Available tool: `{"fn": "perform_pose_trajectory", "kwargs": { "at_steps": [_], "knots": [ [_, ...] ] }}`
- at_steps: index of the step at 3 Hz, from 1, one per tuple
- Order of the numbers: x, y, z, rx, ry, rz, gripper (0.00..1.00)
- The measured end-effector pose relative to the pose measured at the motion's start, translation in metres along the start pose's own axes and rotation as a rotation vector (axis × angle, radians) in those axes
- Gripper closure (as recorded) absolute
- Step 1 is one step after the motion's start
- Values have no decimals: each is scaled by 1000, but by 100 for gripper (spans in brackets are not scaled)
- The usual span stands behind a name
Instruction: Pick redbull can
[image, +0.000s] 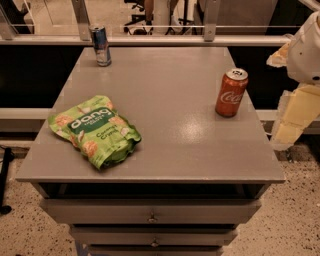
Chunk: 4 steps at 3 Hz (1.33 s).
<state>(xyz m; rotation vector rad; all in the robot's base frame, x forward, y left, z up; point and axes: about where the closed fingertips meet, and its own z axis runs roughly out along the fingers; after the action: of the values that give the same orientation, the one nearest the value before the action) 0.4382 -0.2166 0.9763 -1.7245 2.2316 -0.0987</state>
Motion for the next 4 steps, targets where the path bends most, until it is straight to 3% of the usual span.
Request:
{"fn": "perform_pose_trajectory", "kwargs": {
  "at_steps": [1, 2, 4],
  "knots": [
    [-5, -2, 2, 0, -11, -3, 0],
    [-70, -29, 29, -4, -139, -41, 0],
    [-179, -97, 48, 51, -321, -16, 0]
  ]
}}
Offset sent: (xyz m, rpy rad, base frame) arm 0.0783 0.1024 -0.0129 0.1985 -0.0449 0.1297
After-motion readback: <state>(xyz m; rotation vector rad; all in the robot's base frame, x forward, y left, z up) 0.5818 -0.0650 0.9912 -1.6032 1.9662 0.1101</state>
